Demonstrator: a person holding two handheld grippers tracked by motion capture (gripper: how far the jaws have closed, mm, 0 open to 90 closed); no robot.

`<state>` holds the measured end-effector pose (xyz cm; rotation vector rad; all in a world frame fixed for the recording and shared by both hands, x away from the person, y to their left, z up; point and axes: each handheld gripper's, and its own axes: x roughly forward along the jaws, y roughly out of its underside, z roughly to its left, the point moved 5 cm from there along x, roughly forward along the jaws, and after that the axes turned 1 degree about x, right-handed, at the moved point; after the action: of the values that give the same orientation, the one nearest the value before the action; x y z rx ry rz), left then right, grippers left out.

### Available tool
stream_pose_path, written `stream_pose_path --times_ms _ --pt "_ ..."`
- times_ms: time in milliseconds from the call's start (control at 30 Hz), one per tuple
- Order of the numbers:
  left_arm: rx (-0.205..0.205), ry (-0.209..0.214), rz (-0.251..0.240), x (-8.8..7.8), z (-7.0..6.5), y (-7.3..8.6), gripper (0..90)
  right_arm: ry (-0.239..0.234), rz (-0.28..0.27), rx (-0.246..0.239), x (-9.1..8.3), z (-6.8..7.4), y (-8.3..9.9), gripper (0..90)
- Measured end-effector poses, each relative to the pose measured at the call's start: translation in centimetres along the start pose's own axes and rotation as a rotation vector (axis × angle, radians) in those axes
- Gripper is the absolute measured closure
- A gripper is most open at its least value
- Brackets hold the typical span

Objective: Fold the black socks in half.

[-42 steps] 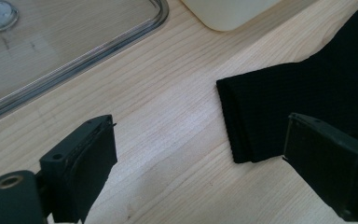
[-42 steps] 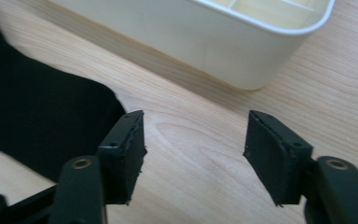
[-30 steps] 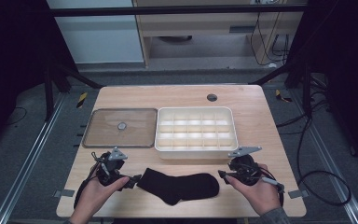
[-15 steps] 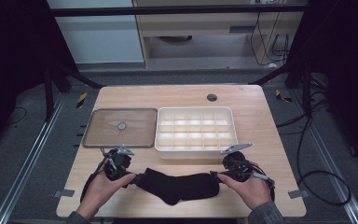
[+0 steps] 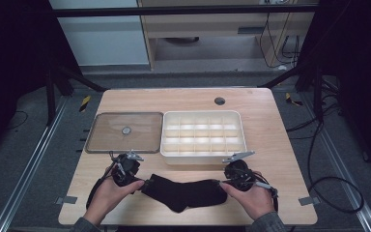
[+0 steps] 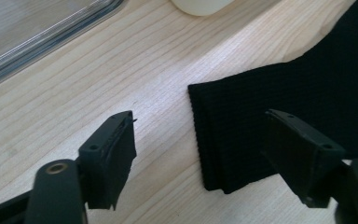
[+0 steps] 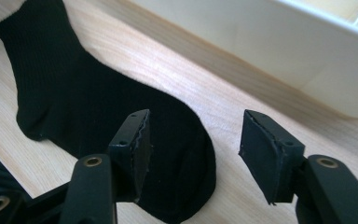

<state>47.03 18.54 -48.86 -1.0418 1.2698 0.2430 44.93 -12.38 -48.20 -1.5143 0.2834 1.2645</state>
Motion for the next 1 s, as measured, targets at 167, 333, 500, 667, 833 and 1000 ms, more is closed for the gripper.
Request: stream_pose_path --times_ms 167,333,500,667,833,1000 --pt "0.026 -0.020 0.030 0.6 -0.4 0.8 31.8 0.016 0.039 -0.005 1.1 0.1 1.1 45.9" --pt "0.014 -0.026 0.039 1.0 -0.2 1.3 34.7 0.030 0.056 0.007 1.6 -0.5 1.8 48.5" --pt "0.030 -0.035 0.055 1.4 -0.4 1.3 39.9 0.028 0.077 -0.011 2.1 -0.4 1.9 59.7" --pt "0.049 -0.028 0.082 1.9 -0.8 1.3 47.5 0.024 0.095 -0.042 2.3 0.1 2.1 69.8" --pt "0.071 -0.007 0.109 2.3 -1.5 1.3 56.1 0.015 0.087 -0.053 2.1 0.2 2.1 72.5" --pt "0.049 0.017 0.109 2.5 -1.4 1.3 60.7 0.009 0.070 -0.054 1.7 0.3 1.9 66.8"
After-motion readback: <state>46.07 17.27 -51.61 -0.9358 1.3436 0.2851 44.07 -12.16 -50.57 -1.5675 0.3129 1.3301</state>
